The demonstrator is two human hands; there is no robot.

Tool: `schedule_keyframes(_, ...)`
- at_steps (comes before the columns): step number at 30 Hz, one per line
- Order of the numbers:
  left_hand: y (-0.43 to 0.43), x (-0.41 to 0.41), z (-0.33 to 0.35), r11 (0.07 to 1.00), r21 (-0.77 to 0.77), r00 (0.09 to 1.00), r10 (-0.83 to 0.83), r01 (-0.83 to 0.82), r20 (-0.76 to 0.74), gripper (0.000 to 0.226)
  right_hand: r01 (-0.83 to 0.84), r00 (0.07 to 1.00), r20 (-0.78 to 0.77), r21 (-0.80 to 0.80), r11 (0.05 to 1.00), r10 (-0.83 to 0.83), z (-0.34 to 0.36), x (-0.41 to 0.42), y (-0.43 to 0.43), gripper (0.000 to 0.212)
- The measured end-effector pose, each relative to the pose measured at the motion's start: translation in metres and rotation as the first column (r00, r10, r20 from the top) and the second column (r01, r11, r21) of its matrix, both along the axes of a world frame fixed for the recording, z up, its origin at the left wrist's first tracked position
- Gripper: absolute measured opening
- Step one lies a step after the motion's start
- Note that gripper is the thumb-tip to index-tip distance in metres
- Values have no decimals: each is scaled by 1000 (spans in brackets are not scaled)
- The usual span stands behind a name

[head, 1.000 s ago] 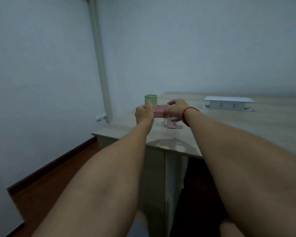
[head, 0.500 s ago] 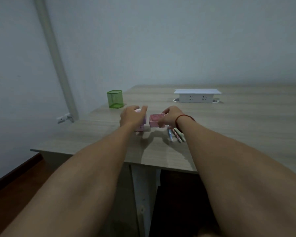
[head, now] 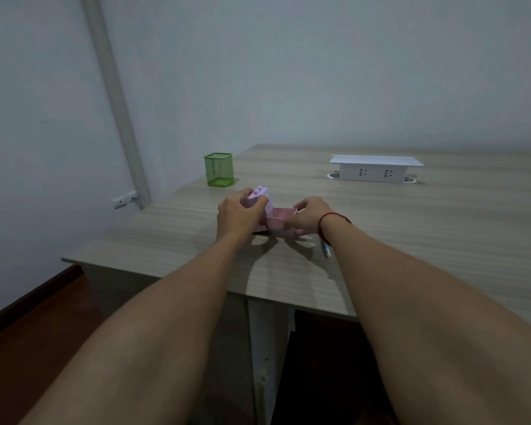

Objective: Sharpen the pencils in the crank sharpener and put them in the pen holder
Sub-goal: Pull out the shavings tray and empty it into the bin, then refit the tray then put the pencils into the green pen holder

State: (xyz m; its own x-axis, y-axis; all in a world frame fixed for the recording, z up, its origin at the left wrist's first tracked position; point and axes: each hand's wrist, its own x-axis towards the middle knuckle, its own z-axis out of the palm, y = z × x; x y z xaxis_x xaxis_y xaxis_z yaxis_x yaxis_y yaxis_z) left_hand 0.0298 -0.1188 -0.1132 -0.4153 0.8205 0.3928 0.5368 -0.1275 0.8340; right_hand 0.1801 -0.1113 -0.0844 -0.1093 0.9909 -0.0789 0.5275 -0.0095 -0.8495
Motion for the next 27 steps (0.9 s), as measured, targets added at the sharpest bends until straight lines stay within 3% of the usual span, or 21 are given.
schedule_keyframes(5,-4,-6,-3,999,-7,999,-33,33,-5,68,-34,998,-49,-51,998,32,-2,-3,-2,58)
schedule_keyframes(7,-5,-8,-1,998,-9,997,-61,61,-39,63,-48,998,-45,-51,998,45,-3,-3,-1,59)
schedule_keyframes(14,-12,-11,-2,996,33,978,-71,79,-194,48,-97,995,24,66,993,96,-12,-31,-7,33)
schedule_keyframes(19,-17,-50,-2,1000,10,971,4,-2,-241,69,-169,986,0,86,982,170,-20,-67,-8,41)
schedule_keyframes(24,-22,-95,-3,997,32,943,73,-67,-326,55,-261,965,39,77,962,258,-19,-118,-2,41)
schedule_keyframes(27,-25,-120,-6,993,35,941,114,-109,-317,59,-278,960,71,93,956,272,-24,-150,-1,44)
